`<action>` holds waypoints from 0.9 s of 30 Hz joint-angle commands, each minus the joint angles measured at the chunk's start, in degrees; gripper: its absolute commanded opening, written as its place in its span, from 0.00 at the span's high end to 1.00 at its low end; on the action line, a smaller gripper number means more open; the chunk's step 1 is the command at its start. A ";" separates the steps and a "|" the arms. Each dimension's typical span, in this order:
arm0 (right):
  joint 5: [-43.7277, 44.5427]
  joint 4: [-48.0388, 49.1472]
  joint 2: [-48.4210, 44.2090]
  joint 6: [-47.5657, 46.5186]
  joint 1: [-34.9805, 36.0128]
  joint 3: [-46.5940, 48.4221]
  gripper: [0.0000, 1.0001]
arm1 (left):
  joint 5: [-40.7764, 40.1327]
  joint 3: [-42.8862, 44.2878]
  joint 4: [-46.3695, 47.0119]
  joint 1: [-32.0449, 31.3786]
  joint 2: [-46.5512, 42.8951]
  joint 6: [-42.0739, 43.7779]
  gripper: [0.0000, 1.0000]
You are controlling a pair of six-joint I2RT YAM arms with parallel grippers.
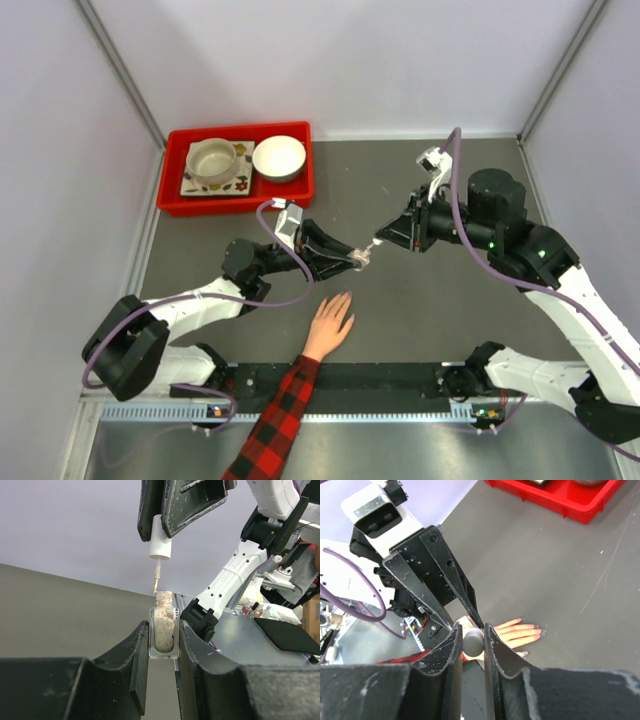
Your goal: Paint the nails
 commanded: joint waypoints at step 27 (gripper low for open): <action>-0.43 0.86 -1.86 0.47 -0.40 -0.46 1.00 | 0.28 1.69 0.60 -0.42 -1.71 2.05 1.00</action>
